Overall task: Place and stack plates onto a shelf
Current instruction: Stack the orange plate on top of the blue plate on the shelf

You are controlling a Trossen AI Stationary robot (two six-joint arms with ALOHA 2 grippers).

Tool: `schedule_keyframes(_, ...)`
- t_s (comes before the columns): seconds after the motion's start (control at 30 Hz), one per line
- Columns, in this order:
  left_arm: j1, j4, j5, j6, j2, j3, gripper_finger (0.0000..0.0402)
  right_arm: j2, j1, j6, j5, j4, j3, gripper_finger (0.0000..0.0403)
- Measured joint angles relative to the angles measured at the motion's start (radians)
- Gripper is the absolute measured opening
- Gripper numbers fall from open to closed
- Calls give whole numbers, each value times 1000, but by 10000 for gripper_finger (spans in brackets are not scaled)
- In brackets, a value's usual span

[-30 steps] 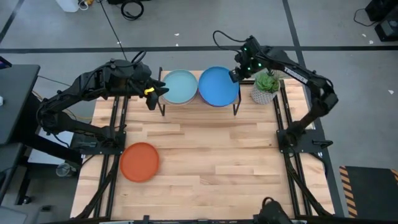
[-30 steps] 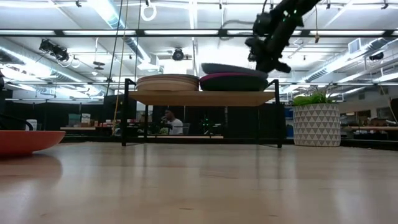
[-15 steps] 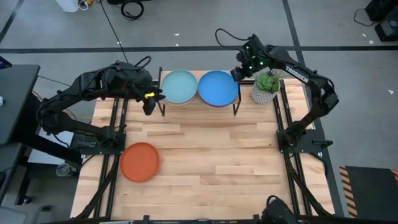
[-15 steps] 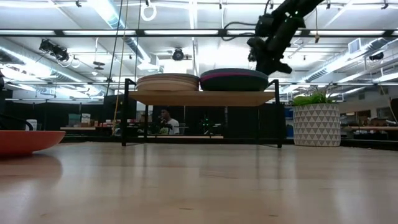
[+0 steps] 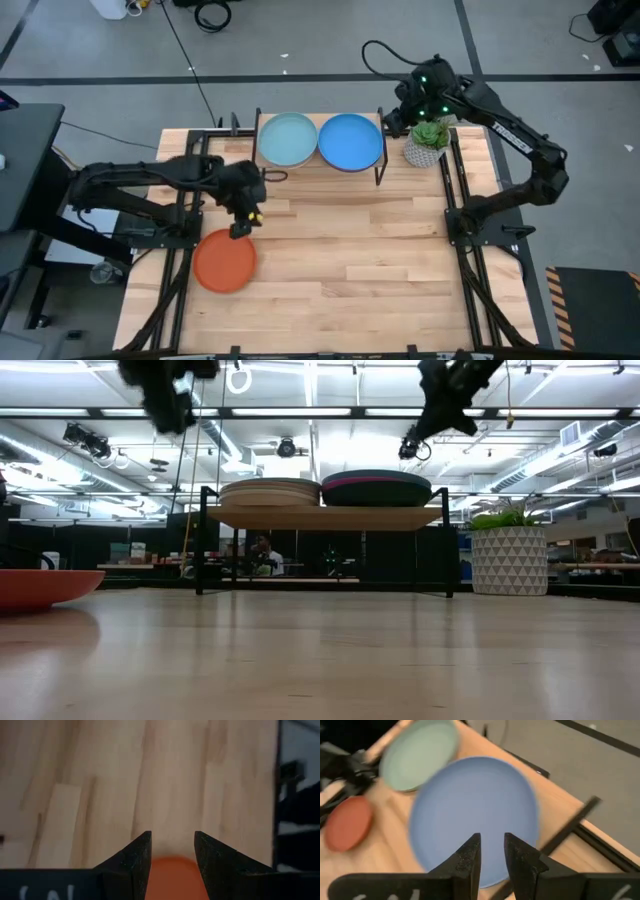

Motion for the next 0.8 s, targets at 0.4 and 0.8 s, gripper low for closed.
schedule_keyframes(0.4,19,186,20,150,0,-368,156,-28,233,37,-50,145,0,95)
schedule_keyframes(0.8,26,304,8,137,1,-459,156,-28,458,62,191,195,0,94)
